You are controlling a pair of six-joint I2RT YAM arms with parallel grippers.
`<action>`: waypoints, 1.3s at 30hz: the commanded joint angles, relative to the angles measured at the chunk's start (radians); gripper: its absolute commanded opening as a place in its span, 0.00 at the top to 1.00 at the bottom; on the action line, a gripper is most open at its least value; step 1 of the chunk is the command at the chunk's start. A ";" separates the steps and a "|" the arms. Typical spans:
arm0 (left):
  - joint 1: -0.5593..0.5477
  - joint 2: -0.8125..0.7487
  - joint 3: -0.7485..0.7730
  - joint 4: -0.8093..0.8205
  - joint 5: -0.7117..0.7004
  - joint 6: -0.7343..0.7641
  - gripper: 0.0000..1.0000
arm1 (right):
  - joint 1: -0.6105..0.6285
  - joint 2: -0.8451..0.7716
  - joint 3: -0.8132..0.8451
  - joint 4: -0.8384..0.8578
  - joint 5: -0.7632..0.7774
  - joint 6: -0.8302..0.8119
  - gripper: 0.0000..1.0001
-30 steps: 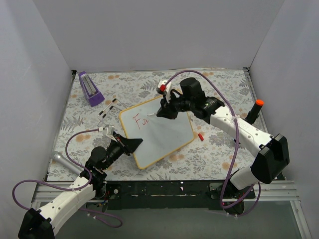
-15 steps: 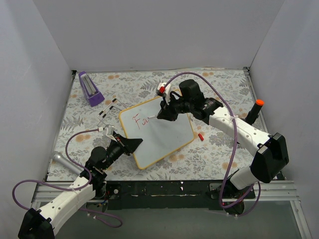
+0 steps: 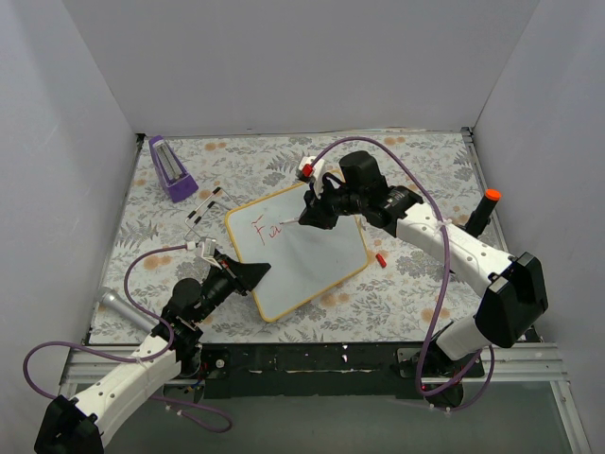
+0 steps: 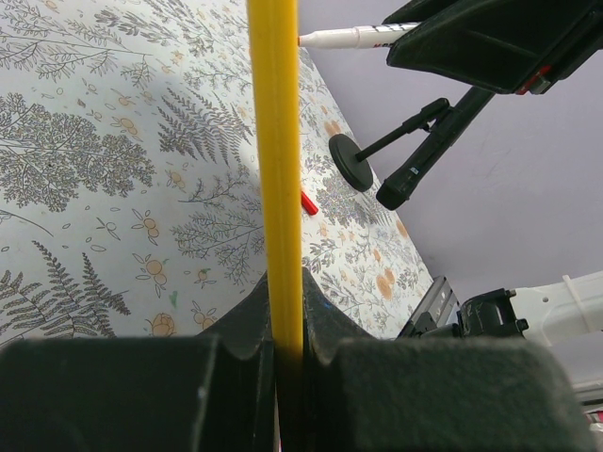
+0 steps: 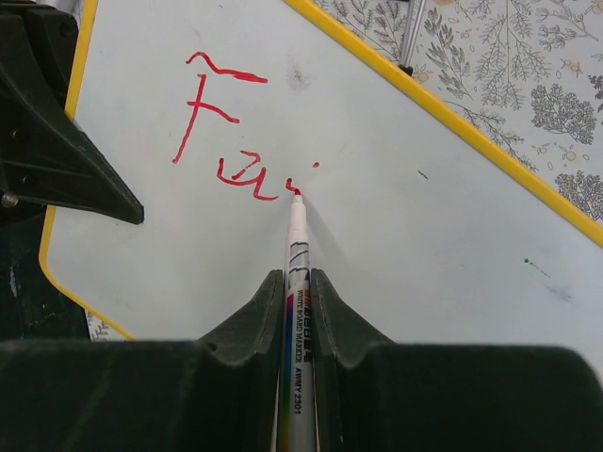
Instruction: Write a sentence on the whiteboard
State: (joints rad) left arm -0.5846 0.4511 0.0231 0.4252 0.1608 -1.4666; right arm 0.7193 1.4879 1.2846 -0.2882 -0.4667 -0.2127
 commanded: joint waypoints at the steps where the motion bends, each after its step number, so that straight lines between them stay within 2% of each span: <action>1: -0.003 -0.019 0.011 0.155 0.023 0.017 1.00 | -0.009 0.009 0.025 0.023 0.040 -0.001 0.99; 27: -0.004 -0.011 0.023 0.152 0.023 0.025 1.00 | 0.008 -0.029 -0.053 -0.043 -0.030 -0.070 0.99; 39: -0.003 -0.014 0.023 0.144 0.028 0.025 1.00 | -0.027 -0.003 0.042 -0.022 0.042 -0.051 0.99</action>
State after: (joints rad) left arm -0.5846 0.4629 0.0231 0.4286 0.1532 -1.4784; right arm 0.7200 1.4761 1.2514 -0.3210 -0.4767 -0.2646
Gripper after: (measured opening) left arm 0.039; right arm 0.197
